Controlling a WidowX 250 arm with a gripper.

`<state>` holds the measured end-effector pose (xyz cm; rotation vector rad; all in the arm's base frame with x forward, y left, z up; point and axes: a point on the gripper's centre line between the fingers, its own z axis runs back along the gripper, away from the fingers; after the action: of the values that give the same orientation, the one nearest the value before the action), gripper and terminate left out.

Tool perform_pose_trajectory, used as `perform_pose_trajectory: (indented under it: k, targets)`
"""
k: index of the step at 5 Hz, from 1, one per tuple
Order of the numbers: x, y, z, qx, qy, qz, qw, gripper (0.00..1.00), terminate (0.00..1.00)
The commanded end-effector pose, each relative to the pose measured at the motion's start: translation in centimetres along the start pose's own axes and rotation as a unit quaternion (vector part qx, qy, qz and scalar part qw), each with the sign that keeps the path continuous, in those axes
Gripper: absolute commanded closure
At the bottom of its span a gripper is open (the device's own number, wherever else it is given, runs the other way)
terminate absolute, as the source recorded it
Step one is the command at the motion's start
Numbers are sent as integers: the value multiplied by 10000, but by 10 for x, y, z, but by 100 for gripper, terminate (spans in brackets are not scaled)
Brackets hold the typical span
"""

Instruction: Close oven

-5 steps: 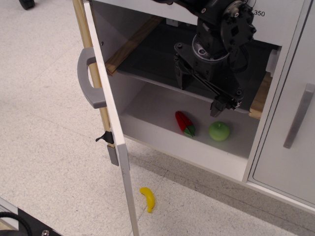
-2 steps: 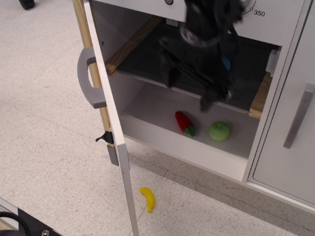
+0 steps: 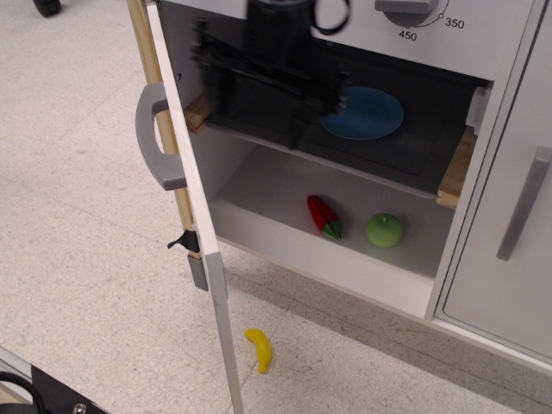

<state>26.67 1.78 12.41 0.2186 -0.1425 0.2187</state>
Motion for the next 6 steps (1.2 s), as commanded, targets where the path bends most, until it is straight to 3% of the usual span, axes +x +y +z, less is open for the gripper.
perform_pose_trajectory:
  k: [1,2,4,6]
  targets:
    - [-23,37,9,93,212,882,9958,0,0]
    - [-33,37,-9,35,516,1147,9921,0,0]
    - [-30,5,-25,-866,257,1970,9762,0,0]
    - [-6,-40,-23,-942,105,2769,9562,0,0]
